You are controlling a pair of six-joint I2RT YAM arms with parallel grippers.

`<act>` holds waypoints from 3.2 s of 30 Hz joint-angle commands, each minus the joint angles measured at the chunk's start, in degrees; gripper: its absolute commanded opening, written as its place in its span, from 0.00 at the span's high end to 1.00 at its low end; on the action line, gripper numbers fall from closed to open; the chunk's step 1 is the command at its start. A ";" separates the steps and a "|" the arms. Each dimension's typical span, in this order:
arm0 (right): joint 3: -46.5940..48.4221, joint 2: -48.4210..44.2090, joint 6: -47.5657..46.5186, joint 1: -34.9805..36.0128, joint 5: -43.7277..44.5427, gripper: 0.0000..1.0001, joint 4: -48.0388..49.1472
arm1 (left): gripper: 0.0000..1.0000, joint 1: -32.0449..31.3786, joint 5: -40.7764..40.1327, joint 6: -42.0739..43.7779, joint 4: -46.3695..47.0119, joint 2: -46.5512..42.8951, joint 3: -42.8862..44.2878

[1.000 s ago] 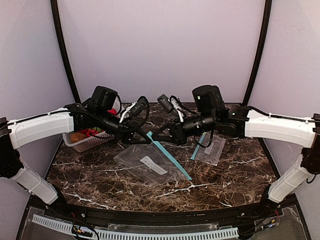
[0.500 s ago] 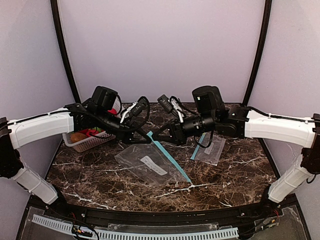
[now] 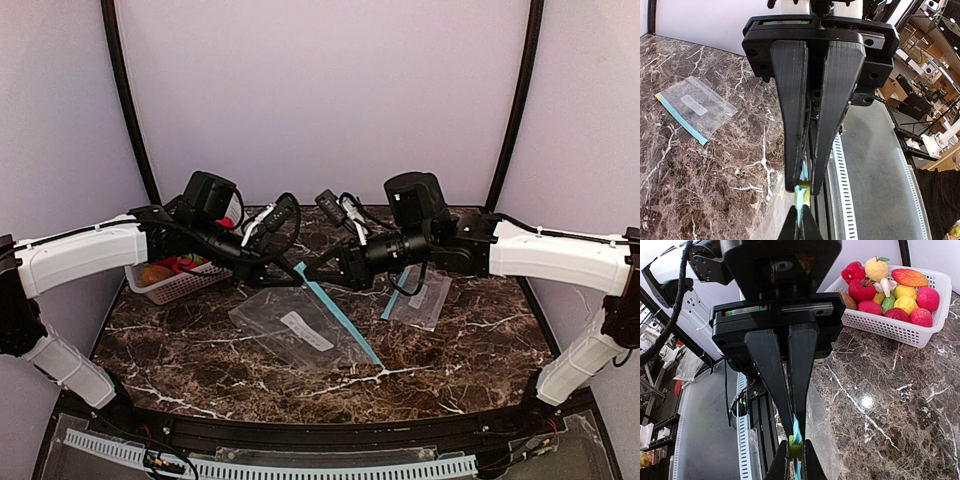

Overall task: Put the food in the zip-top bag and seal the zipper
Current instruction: Hold the zipper food storage bag at the center of the board, then unzip the zipper from the zipper food storage bag.

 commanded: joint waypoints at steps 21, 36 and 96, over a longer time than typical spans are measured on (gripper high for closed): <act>-3.12 0.25 -0.11 0.32 2.18 1.00 -0.06 | 0.99 1.89 -4.91 1.01 -1.04 -3.47 1.14; -3.60 0.92 -0.16 0.32 3.48 1.00 0.15 | 0.99 5.17 -7.43 -0.48 0.01 -4.80 0.97; -7.05 2.95 -0.19 0.32 3.08 1.00 -2.57 | 0.99 15.81 -17.75 -5.69 5.31 -9.57 -1.93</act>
